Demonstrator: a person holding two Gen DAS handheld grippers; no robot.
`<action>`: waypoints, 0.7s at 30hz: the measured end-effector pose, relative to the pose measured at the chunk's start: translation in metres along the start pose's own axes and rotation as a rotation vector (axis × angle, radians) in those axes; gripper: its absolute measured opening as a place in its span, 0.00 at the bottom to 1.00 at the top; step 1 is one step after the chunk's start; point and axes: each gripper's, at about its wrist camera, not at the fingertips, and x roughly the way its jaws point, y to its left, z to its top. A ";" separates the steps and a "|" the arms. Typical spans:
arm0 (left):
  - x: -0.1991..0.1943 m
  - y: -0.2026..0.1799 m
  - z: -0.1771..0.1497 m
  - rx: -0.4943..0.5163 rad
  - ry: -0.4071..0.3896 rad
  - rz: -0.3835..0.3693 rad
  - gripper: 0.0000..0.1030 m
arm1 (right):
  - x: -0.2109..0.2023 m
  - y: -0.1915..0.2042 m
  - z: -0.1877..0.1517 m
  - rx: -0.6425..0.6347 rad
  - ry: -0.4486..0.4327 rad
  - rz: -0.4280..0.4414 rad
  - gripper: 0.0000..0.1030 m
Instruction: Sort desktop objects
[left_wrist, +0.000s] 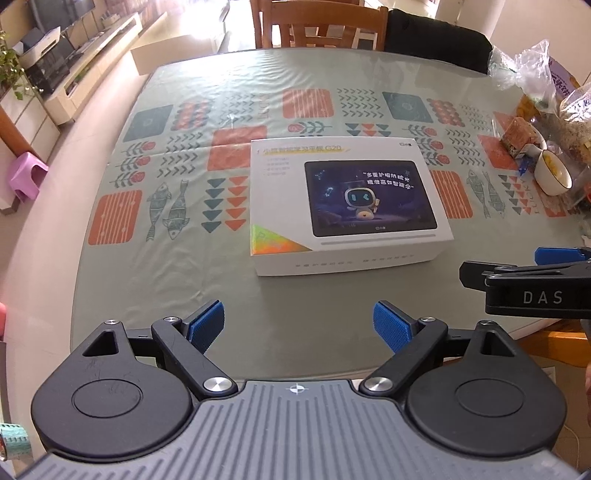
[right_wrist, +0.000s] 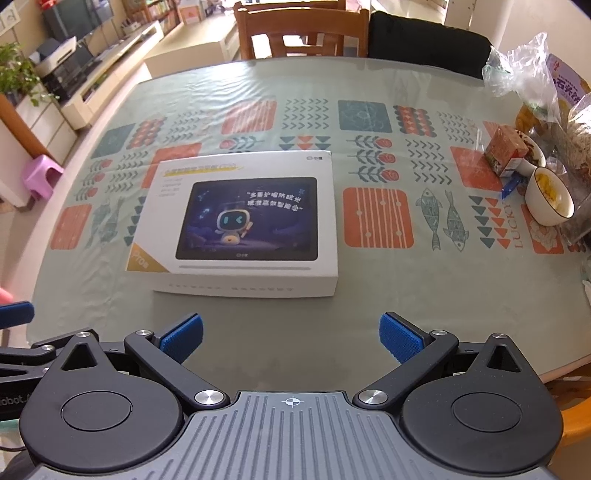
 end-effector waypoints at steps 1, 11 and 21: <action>0.001 0.000 0.000 0.001 0.002 0.004 1.00 | 0.000 -0.001 0.000 0.003 0.001 0.001 1.00; 0.005 -0.004 0.005 -0.010 0.017 0.004 1.00 | 0.005 -0.013 0.000 0.028 0.013 0.009 1.00; 0.006 0.004 0.014 -0.100 0.005 -0.104 1.00 | 0.011 -0.021 0.003 0.039 0.025 0.008 1.00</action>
